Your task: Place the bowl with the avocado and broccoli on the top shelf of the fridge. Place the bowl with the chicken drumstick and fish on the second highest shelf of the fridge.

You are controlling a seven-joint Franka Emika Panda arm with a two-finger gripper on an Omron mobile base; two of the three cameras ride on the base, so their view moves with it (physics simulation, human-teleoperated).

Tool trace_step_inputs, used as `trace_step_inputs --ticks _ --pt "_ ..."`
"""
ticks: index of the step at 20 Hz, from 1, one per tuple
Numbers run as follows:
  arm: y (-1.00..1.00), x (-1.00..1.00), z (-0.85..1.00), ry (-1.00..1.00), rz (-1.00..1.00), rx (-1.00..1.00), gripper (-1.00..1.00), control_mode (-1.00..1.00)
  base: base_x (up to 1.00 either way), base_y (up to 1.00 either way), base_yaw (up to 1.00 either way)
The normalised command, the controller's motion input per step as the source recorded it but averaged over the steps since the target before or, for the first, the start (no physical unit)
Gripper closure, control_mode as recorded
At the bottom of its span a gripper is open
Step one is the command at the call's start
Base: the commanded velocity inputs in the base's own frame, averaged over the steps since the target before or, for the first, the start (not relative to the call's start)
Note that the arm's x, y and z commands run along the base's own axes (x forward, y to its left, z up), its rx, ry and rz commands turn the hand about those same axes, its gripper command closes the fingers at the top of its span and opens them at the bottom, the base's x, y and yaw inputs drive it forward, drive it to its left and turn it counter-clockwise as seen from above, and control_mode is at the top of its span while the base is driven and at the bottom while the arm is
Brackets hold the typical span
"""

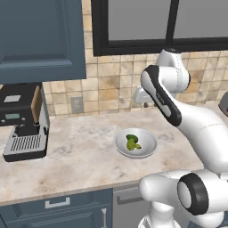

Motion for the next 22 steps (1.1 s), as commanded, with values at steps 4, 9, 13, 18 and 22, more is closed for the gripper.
trace_step_inputs --ticks 4,9,13,18,22 --pt "0.0 0.0 -0.02 -0.02 0.0 0.0 -1.0 -1.0 0.0 0.0 0.0" --pt "0.0 0.0 0.0 0.0 0.0 0.0 -1.0 -1.0 0.0 0.0 0.0" --pt "0.0 0.0 0.0 0.0 0.0 0.0 -1.0 -1.0 0.0 0.0 0.0" --pt "0.0 0.0 0.0 0.0 0.0 0.0 -1.0 -1.0 0.0 0.0 0.0" --pt "0.0 0.0 0.0 0.0 0.0 0.0 -1.0 -1.0 0.0 0.0 0.0"
